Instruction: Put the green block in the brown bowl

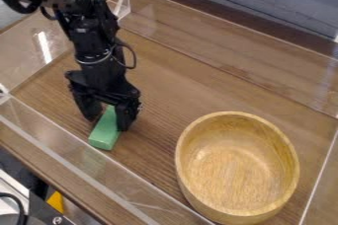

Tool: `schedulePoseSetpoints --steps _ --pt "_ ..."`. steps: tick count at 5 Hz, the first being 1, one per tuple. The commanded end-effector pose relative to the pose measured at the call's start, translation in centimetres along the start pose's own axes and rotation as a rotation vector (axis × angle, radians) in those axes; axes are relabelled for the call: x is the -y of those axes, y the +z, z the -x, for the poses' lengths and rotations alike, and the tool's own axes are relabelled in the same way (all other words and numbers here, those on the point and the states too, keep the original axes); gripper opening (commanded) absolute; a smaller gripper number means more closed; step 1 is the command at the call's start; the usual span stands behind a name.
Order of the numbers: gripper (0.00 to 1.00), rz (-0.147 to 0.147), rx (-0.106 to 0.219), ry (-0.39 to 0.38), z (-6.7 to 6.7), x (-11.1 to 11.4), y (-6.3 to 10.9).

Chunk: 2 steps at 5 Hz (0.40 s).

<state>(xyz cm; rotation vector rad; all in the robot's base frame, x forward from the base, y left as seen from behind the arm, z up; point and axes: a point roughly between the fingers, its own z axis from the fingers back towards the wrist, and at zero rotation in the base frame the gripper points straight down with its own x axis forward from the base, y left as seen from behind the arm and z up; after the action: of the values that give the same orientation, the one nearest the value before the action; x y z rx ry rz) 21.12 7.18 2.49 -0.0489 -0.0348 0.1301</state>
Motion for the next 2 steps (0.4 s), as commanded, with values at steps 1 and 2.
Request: schedulePoseSetpoints --steps 1,2 --pt "1.00 -0.006 0.039 -0.002 -1.18 0.04 0.78" --pt "1.00 -0.002 0.036 -0.003 -1.35 0.24 0.80"
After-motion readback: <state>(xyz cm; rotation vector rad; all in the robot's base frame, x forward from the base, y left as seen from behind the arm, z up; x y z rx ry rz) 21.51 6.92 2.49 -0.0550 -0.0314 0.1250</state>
